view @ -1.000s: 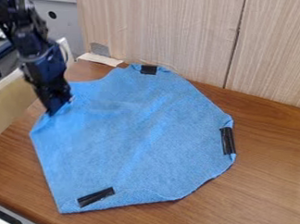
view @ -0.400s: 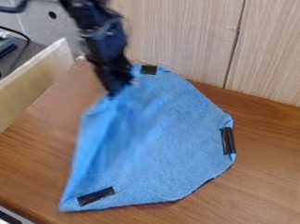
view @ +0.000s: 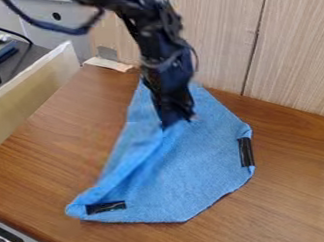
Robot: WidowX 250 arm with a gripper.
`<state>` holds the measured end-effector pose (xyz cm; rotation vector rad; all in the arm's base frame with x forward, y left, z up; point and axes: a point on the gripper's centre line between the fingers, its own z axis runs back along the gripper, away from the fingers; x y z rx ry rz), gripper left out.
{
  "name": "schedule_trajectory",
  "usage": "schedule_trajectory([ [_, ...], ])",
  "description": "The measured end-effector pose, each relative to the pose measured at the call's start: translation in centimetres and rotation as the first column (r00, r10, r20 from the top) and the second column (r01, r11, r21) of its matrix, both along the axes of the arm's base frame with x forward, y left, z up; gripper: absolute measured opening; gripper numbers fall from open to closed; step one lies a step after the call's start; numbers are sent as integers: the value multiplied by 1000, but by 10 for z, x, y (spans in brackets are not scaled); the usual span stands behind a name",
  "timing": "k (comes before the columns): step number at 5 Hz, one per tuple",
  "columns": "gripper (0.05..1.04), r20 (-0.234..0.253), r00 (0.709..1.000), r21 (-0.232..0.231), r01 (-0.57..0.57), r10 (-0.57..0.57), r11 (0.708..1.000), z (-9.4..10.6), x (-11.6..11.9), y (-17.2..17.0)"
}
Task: Fold the cloth from the left to the right
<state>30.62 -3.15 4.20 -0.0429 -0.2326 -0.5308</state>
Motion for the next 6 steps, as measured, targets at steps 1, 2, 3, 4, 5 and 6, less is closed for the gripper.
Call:
schedule_trajectory([
  [1, 59, -34, 997, 6, 63, -63, 998, -27, -1, -16],
  [2, 82, -61, 993, -3, 101, -101, 995, -44, -4, -27],
  [3, 237, -68, 990, -6, 120, -120, 993, -46, -5, -28],
  [4, 503, -70, 990, 5, 123, -122, 992, -46, -5, -26],
  [5, 814, -68, 991, 12, 120, -119, 993, -45, -5, -25],
  [6, 1004, -32, 992, 24, 121, -120, 992, -33, -3, -23],
])
